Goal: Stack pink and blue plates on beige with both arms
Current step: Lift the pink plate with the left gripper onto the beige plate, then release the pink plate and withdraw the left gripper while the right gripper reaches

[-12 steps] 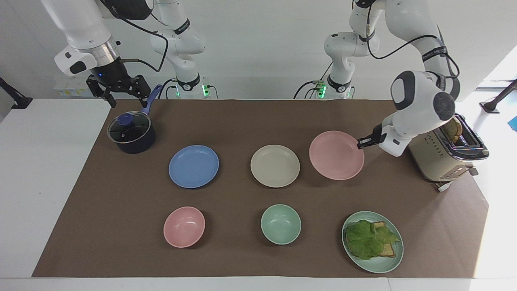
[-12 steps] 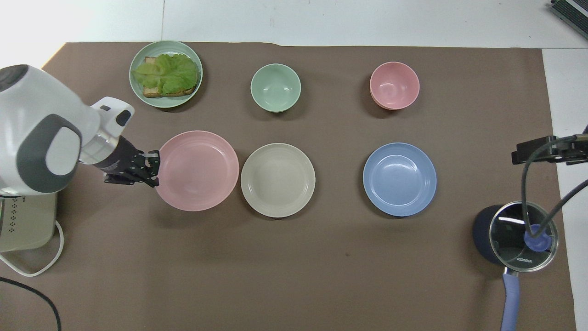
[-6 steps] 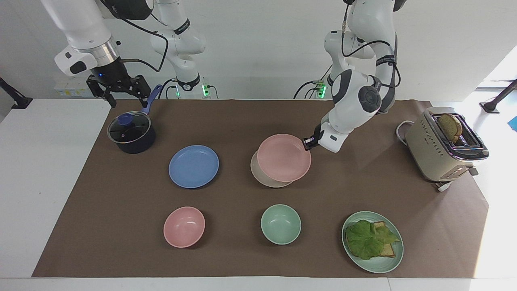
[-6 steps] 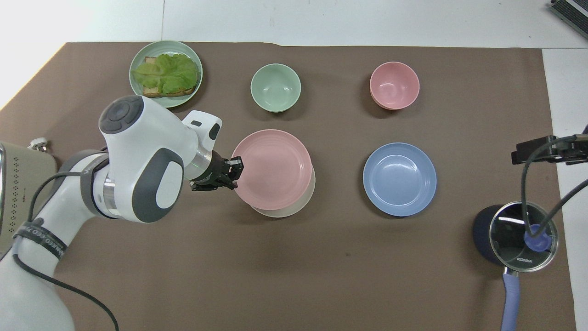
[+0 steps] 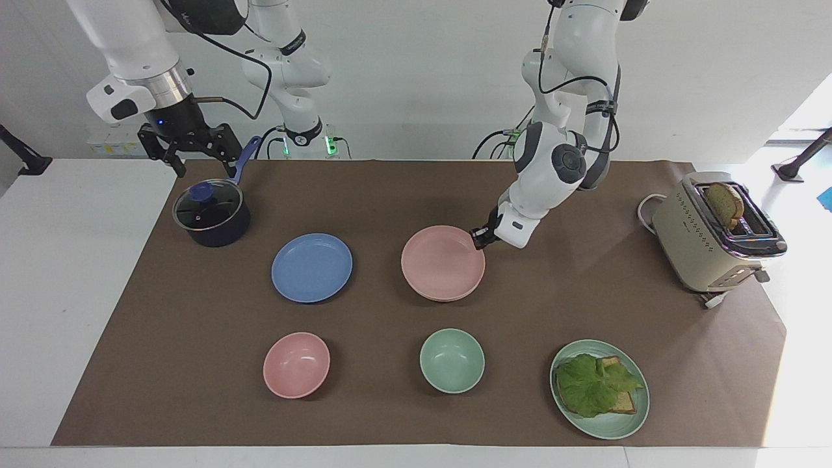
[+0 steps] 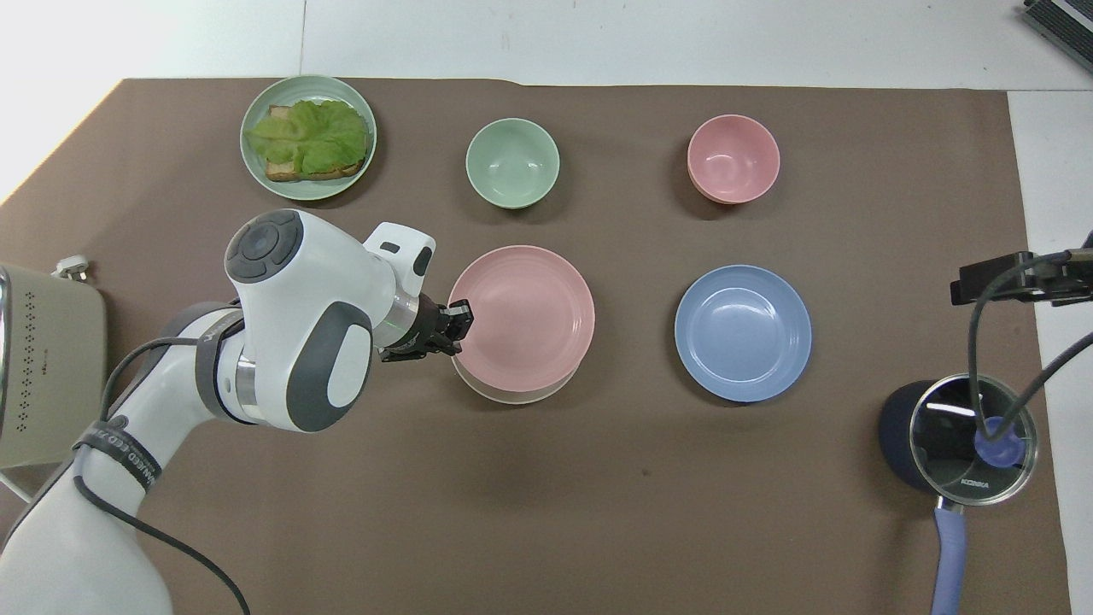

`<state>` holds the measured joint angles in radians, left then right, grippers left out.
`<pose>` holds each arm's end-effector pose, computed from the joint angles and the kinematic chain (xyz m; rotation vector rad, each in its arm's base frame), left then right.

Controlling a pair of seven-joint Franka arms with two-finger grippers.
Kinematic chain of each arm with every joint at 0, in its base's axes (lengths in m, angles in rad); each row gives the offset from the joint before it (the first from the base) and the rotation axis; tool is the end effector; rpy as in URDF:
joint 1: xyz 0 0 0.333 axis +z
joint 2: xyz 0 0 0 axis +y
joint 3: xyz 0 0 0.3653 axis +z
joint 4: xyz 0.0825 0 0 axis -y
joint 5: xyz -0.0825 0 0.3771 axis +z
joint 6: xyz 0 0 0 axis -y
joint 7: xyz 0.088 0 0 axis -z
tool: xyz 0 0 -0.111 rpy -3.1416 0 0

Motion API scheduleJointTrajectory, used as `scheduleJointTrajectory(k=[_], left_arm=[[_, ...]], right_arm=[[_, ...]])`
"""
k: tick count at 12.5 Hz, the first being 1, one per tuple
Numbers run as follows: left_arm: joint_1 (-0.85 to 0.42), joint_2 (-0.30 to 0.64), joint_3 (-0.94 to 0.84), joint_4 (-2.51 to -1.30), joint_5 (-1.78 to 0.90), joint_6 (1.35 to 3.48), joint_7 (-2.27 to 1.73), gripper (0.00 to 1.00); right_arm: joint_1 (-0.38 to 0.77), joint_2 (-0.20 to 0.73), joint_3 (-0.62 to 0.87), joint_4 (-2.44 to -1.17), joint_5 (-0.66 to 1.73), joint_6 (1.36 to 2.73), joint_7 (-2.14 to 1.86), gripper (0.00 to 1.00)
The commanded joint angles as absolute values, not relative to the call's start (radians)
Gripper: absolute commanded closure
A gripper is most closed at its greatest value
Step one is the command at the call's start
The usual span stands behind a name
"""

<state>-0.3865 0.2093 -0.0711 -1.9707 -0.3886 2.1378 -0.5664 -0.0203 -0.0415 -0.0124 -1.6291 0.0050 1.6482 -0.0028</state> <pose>0.5299 -0.2782 0.4138 2.8156 0.4656 -0.2915 0.5400 -0.0173 0.6721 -3.1354 0.0473 -0.0952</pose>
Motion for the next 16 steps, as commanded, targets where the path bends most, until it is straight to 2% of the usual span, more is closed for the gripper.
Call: scheduleJointTrajectory(k=[1,5,8,10,14,16], left_arm=[[-0.397,0.189,-0.055,-1.991,-0.408,2.145,-0.564,0.00],[-0.329,0.184,-0.048,-1.930,-0.281,2.111,-0.546,0.00],[-0.261,0.140,-0.041,-1.855,-0.048,2.034,-0.535,0.00],[-0.198,0.103,-0.040,-1.798,-0.018,1.959,-0.362,0.00],[-0.106,0.104,-0.038,-1.619,-0.008,1.760,-0.074,0.00],[-0.063,0.074,-0.035,-1.586,-0.017,1.717,-0.043,0.00]], right_arm=[[-0.023,-0.063,-0.005,-1.715,0.011,1.742,0.015,0.00],[-0.017,-0.003,-0.003,-1.839,0.011,1.922,0.015,0.00],[-0.005,0.118,0.002,-1.879,0.012,2.074,0.017,0.00],[0.006,0.133,0.002,-1.958,0.031,2.159,0.017,0.00],[0.020,0.141,0.005,-2.107,0.067,2.311,-0.024,0.00],[0.020,0.141,0.005,-2.158,0.106,2.361,-0.058,0.03]])
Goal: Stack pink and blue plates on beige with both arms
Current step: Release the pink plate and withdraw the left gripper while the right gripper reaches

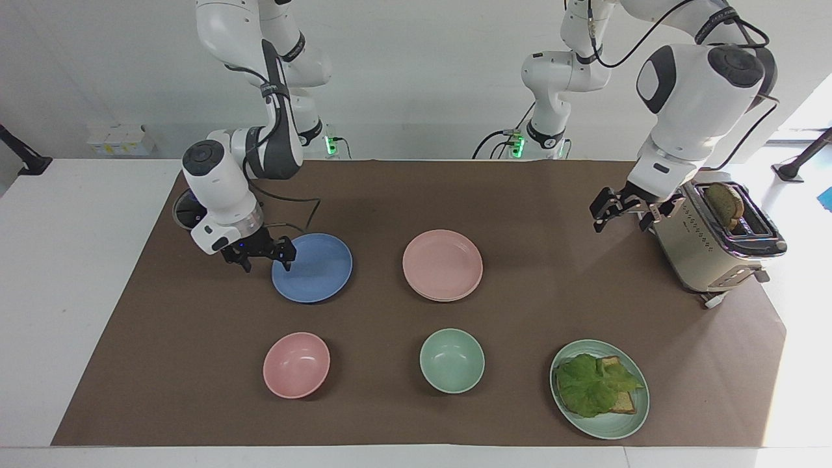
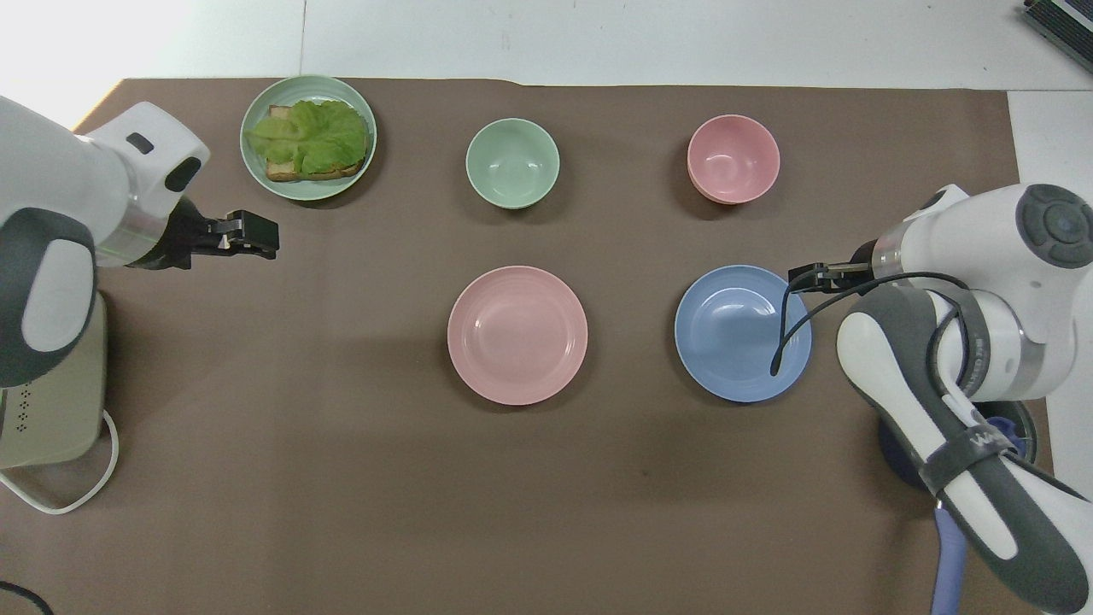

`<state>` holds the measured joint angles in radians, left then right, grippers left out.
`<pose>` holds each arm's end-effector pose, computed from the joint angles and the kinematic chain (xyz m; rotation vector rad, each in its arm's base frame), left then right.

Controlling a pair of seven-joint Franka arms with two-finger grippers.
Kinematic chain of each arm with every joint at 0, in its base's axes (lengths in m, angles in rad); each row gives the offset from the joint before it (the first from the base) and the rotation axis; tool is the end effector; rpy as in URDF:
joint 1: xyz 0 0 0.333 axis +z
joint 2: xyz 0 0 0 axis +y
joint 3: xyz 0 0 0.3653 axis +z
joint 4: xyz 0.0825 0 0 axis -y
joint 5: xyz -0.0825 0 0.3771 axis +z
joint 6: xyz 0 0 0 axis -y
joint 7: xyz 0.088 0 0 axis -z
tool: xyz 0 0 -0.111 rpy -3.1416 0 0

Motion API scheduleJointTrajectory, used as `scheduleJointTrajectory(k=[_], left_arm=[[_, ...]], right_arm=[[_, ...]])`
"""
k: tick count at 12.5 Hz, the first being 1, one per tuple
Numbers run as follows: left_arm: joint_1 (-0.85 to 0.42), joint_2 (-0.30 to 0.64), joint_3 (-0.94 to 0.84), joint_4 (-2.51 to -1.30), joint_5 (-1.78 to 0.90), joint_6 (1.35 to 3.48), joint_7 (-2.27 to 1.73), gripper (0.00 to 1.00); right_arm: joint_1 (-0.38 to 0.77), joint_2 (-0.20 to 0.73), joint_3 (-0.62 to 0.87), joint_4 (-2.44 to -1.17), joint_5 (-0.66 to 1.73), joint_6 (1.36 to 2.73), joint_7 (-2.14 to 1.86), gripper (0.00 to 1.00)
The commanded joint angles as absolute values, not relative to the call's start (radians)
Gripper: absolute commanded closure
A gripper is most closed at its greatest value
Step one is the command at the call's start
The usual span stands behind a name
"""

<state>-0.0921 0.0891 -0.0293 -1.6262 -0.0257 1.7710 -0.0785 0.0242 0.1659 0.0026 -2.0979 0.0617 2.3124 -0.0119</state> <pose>0.5892 -0.0734 0.6110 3.1066 -0.0595 0.0818 0.5776 0.0168 0.3957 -3.0934 0.0030 -0.0746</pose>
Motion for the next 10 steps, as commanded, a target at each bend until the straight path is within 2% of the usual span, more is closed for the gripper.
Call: scheduleJointTrajectory(k=[1,4,6,10], left_arm=[[-0.061,0.052,-0.035,-1.588,-0.020,1.710,-0.041,0.00],[-0.063,0.041,-0.038,-1.588,-0.020,1.707,-0.051,0.00],[-0.061,0.041,-0.038,-1.588,-0.020,1.704,-0.051,0.00],[-0.049,0.040,-0.038,-1.588,-0.020,1.706,-0.051,0.00]], right_arm=[[0.020,0.146,0.005,-2.163,0.127,2.361,-0.095,0.12],[0.005,0.156,0.003,-2.177,0.187,2.364,-0.176,0.30],[-0.015,0.158,0.003,-2.180,0.190,2.364,-0.190,0.47],[-0.035,0.176,0.003,-2.200,0.192,2.401,-0.239,0.49]])
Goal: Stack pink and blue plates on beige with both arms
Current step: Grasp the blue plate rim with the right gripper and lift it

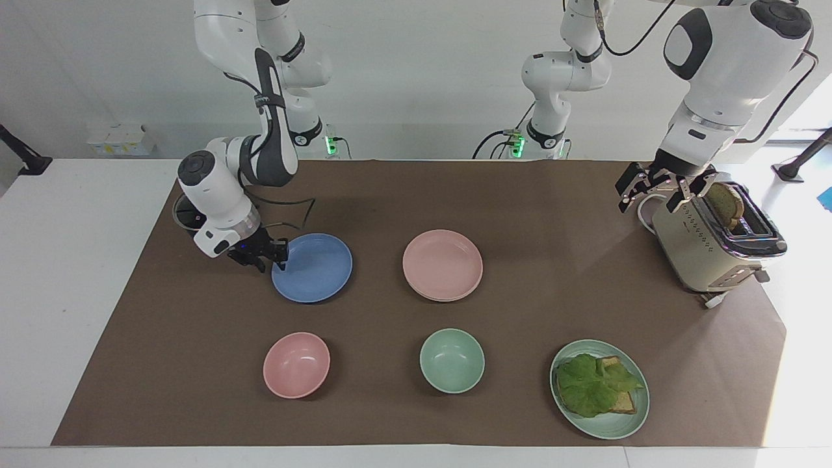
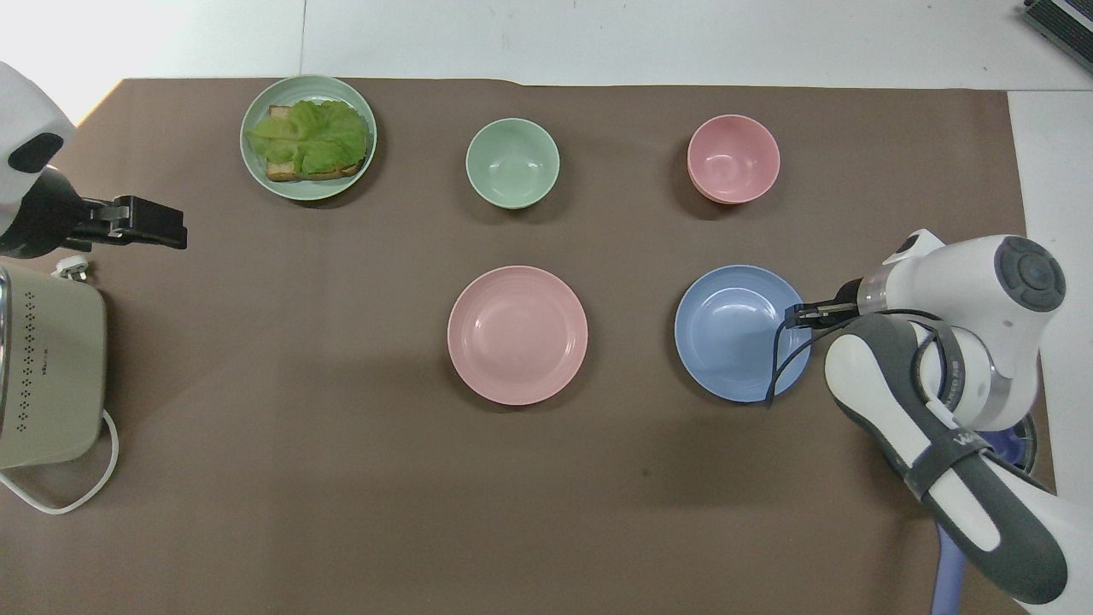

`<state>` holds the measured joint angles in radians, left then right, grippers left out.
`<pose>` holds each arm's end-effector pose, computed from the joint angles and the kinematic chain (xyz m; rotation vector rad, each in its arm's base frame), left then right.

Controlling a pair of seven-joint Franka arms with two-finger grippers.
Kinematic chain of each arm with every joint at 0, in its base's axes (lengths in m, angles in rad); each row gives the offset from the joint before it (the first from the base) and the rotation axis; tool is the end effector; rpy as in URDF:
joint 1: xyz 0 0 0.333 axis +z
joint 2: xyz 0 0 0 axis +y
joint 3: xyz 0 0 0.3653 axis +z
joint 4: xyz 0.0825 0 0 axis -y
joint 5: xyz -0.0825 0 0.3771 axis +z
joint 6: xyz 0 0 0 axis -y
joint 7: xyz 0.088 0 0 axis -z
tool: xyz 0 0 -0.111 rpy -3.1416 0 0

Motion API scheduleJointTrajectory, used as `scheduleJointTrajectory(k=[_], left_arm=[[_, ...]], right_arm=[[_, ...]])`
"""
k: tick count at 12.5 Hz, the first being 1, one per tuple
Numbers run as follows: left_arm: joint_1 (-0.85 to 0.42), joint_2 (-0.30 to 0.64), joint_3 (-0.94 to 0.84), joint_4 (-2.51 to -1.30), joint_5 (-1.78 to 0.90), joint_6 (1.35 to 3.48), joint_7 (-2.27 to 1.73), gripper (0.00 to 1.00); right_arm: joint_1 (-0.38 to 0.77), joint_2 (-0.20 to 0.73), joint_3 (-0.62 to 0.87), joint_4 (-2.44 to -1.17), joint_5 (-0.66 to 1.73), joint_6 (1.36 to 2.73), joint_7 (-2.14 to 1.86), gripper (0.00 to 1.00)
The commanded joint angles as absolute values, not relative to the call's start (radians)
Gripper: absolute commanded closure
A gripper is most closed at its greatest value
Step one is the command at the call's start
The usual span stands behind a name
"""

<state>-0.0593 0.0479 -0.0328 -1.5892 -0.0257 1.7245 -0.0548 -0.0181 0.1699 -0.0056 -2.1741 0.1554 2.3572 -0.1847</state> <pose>0.5763 -0.0552 0.6484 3.1049 -0.0534 0.1324 0.5601 -0.0107 0.3651 -3.0328 -0.0784 -0.0373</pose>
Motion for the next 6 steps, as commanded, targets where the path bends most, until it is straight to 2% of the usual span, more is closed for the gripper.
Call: scheduleJointTrajectory(k=[1,2,4,6], left_arm=[[-0.049,0.041,-0.038,-1.588,-0.020,1.706,-0.051,0.00],[-0.049,0.041,-0.038,-1.588,-0.020,1.706,-0.051,0.00],[-0.049,0.041,-0.038,-1.588,-0.020,1.706,-0.051,0.00],[-0.049,0.040,-0.038,-1.588,-0.020,1.706,-0.051,0.00]], right_arm=[[-0.035,0.182,0.003,-2.204,0.196,2.417,-0.244,0.50],[-0.034,0.183,0.003,-2.206,0.218,2.419,-0.244,0.58],[-0.032,0.183,0.003,-2.206,0.230,2.413,-0.244,1.00],[-0.026,0.184,0.005,-2.197,0.253,2.395,-0.242,1.00]])
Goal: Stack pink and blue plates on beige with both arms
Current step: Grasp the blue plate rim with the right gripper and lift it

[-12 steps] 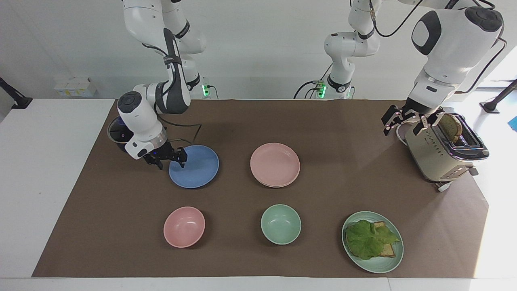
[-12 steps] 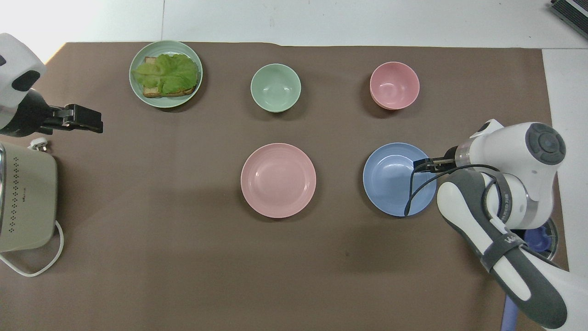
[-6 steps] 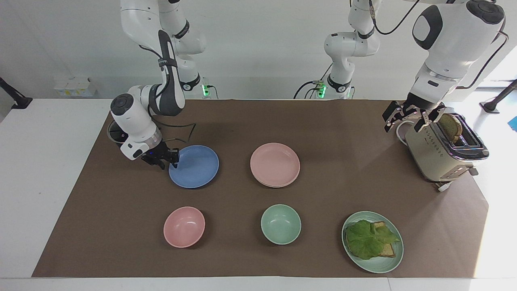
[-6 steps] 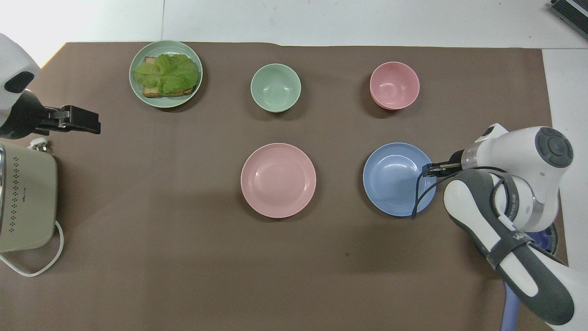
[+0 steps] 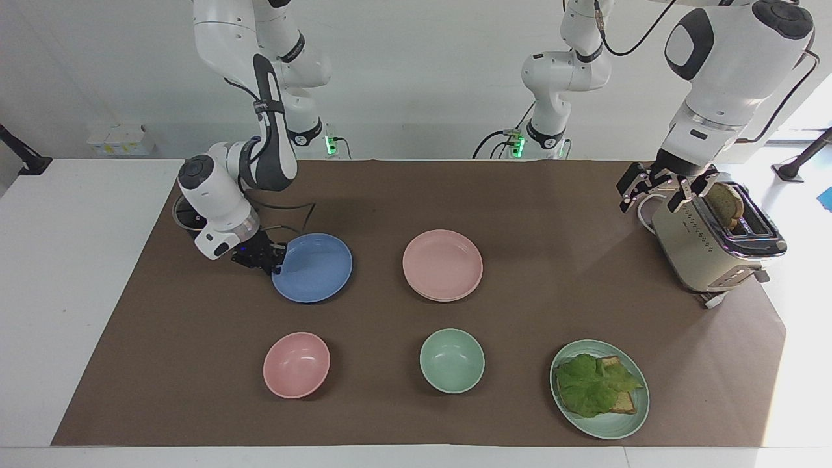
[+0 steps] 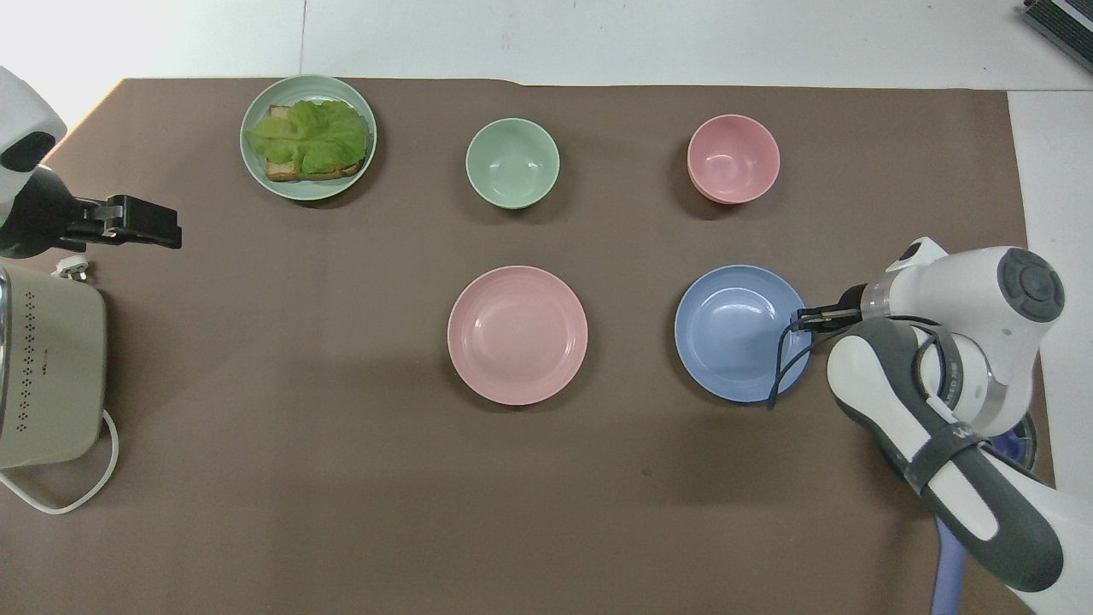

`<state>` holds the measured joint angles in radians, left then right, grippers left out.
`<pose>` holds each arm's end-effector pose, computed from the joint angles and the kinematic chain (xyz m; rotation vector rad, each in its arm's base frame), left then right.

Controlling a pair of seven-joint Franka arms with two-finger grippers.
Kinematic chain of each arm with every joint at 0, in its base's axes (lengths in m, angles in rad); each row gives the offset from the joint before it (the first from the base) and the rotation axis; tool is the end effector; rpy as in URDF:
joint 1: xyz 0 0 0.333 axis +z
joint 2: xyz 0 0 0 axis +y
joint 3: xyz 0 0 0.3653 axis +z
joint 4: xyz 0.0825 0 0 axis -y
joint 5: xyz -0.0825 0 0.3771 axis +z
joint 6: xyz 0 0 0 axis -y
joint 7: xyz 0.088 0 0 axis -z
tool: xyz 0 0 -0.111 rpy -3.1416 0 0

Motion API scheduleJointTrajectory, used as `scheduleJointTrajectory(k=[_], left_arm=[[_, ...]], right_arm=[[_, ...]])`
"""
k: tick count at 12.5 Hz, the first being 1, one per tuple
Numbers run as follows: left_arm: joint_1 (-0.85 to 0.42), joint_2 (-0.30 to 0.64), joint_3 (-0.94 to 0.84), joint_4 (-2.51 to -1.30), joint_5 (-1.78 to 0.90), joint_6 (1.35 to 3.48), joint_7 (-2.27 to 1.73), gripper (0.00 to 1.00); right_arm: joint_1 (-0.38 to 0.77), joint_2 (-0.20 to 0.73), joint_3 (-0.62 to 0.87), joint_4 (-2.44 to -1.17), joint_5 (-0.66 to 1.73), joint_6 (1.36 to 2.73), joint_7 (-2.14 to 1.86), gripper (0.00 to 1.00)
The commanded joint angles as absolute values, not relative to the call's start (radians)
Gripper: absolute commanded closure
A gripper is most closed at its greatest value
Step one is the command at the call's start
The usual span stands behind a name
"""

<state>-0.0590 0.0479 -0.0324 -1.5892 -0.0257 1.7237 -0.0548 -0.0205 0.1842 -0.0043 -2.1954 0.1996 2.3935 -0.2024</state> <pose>0.5763 -0.0548 0.6483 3.1050 -0.0523 0.1312 0.5576 -0.0116 0.3515 -3.0075 -0.0483 -0.0440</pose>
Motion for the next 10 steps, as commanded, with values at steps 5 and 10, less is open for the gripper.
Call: scheduleJointTrajectory(k=[5,10], left_arm=[[-0.049,0.040,-0.038,-1.588,-0.020,1.706,-0.051,0.00],[-0.049,0.040,-0.038,-1.588,-0.020,1.706,-0.051,0.00]], right_arm=[[-0.017,0.123,0.006,-2.110,0.258,2.252,-0.233,1.00],[0.108,0.106,0.006,-2.000,0.258,2.207,-0.085,1.00]])
